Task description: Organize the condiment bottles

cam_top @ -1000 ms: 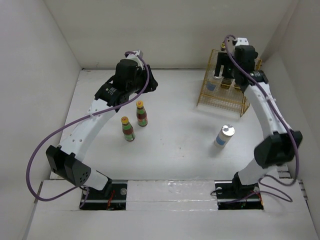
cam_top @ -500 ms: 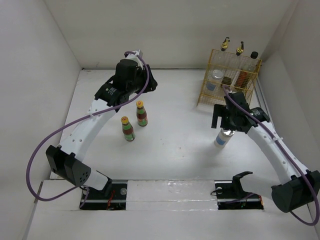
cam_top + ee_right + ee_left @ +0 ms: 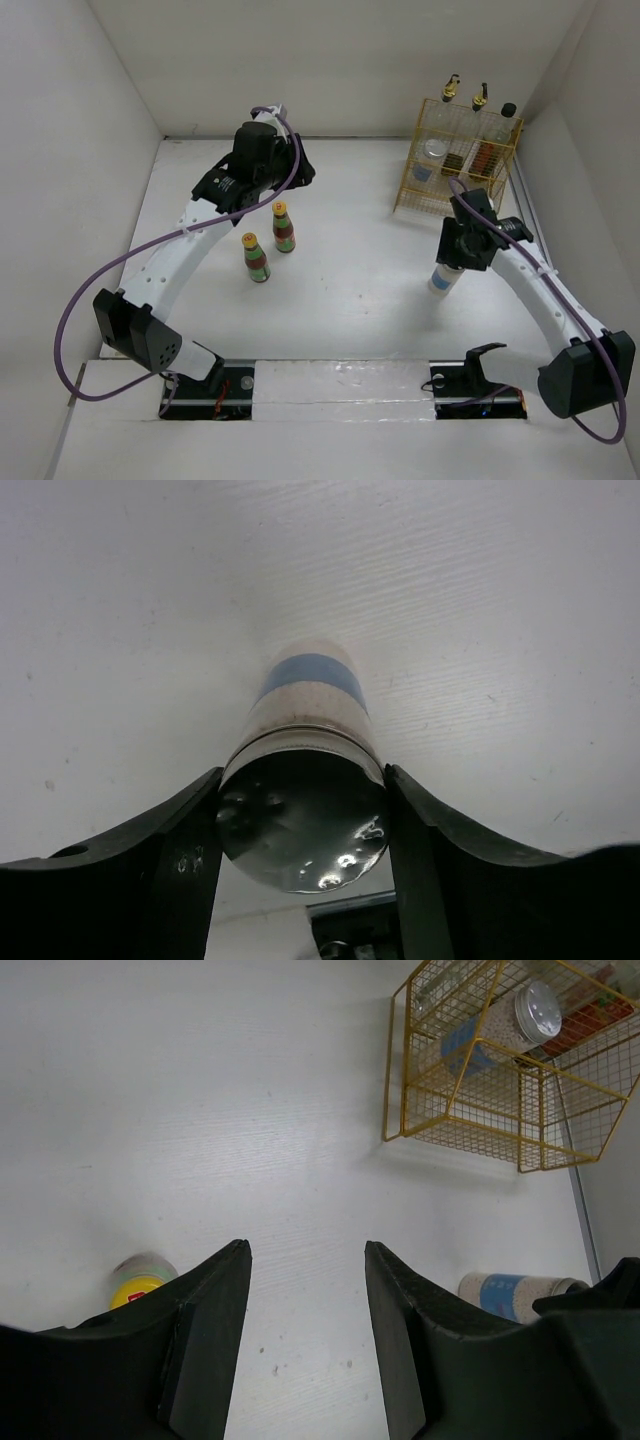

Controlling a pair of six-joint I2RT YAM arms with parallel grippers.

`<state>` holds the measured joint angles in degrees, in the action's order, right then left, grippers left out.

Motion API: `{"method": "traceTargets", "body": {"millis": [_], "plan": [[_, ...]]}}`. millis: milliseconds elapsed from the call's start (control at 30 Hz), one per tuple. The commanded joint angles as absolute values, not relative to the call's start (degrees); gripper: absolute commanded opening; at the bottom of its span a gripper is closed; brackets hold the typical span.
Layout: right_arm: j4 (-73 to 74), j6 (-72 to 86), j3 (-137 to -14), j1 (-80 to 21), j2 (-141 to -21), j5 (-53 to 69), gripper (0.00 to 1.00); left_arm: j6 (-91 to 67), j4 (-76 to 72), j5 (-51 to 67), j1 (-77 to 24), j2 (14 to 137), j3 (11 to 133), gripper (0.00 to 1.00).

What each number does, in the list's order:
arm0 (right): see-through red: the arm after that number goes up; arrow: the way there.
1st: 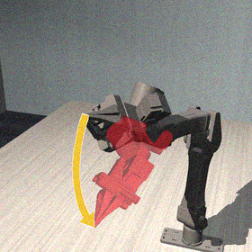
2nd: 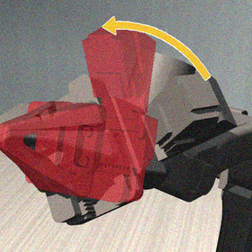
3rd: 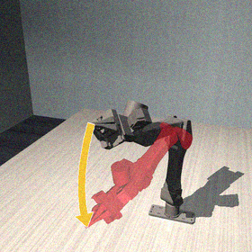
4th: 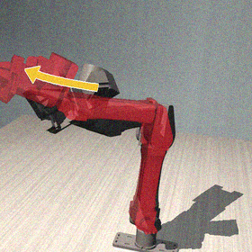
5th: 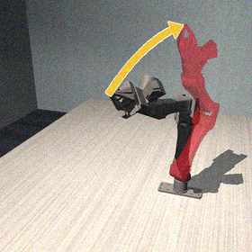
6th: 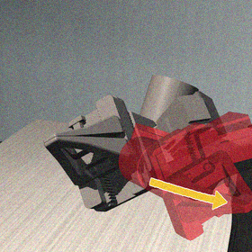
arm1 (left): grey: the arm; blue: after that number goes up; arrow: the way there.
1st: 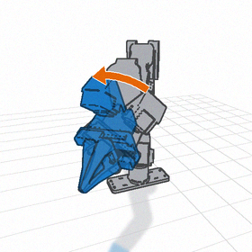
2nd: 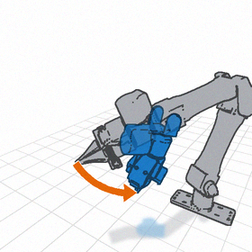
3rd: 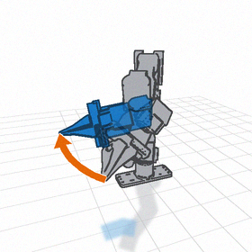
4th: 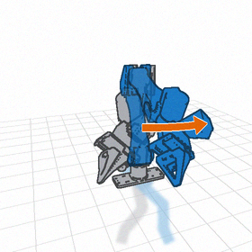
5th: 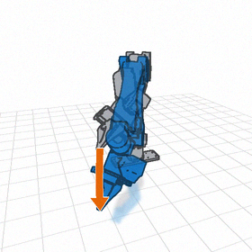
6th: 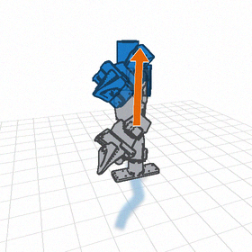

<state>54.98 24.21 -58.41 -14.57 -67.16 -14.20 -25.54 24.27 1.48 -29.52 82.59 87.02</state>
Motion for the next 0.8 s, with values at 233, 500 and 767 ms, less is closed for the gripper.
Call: {"method": "traceTargets", "body": {"millis": [233,500,767], "plan": [[46.0,18.1,-79.7,-12.2,-69.7,-18.8,0.37,-25.4,22.7,2.1,-29.4,80.3,87.4,0.45],[36.1,13.2,-94.6,-1.8,-80.8,-9.3,0.37,-24.9,22.7,1.1,-29.4,80.3,87.9,0.45],[31.2,13.2,-105.3,3.0,-92.6,-4.4,0.35,-24.3,23.7,0.5,-29.4,80.3,88.9,0.45]]}}
